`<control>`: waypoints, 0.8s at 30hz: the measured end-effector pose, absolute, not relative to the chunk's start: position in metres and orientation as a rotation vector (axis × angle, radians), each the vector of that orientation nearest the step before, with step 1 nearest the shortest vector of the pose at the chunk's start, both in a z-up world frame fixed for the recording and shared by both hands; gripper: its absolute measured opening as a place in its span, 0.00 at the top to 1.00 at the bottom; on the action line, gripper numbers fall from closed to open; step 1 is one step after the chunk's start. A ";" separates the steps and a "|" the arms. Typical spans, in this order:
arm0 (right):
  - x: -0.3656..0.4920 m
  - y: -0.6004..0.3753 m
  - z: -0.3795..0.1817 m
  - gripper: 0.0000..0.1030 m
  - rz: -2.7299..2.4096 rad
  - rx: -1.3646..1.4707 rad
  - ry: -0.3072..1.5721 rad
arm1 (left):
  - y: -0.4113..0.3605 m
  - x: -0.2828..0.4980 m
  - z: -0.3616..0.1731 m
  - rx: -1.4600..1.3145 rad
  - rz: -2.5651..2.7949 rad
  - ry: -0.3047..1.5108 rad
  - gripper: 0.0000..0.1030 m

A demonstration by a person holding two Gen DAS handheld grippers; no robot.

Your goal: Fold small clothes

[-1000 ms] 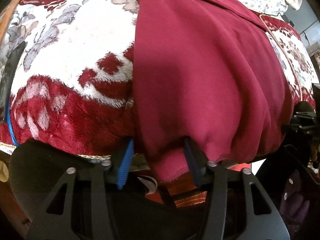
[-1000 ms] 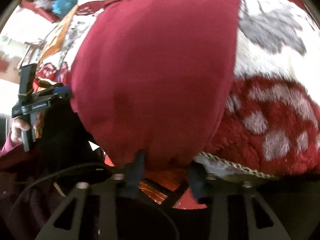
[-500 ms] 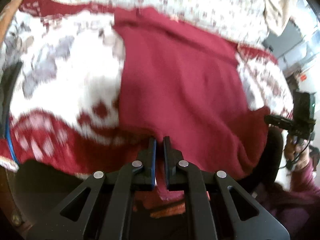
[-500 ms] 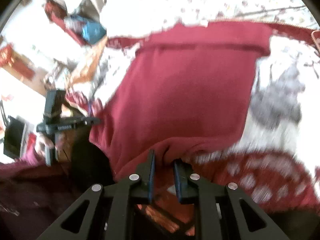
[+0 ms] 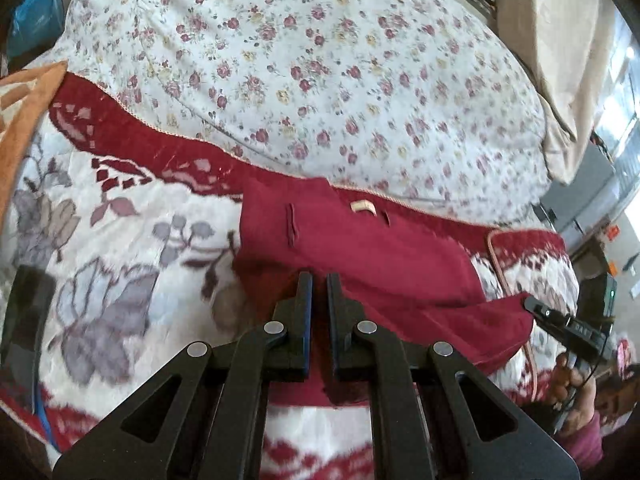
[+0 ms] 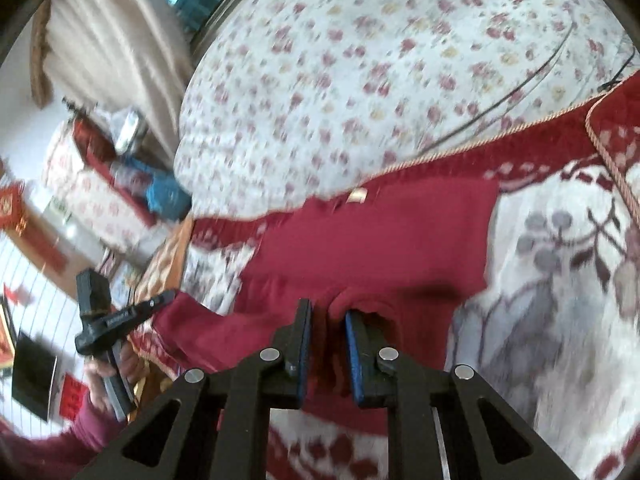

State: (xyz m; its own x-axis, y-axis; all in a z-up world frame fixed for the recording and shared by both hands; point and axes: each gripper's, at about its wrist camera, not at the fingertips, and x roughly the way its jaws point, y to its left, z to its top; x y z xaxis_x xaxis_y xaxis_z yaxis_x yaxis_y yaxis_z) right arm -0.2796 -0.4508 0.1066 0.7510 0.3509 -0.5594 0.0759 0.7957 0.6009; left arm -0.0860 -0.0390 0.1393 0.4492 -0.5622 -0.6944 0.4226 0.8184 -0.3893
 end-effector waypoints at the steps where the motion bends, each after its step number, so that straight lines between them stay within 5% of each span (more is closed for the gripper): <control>1: -0.273 -0.457 0.106 0.86 0.147 0.650 0.705 | -0.042 -0.081 0.138 -0.167 -0.606 0.922 0.95; 20: -0.170 -0.519 0.060 0.81 -0.052 0.642 0.771 | -0.099 0.036 0.078 -0.213 -0.497 0.979 0.94; 23: -0.179 -0.516 0.064 0.57 -0.053 0.618 0.759 | -0.097 0.035 0.082 -0.190 -0.502 0.975 0.71; 24: -0.185 -0.517 0.069 0.56 -0.079 0.600 0.745 | -0.095 0.033 0.087 -0.180 -0.507 0.961 0.58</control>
State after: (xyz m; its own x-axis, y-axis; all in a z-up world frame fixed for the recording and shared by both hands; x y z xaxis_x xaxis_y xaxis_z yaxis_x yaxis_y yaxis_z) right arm -0.1853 -0.5166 0.0686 0.7405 0.1395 -0.6574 0.2740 0.8306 0.4849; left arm 0.0325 -0.0947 0.0875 0.4666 -0.4889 -0.7371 0.3324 0.8692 -0.3662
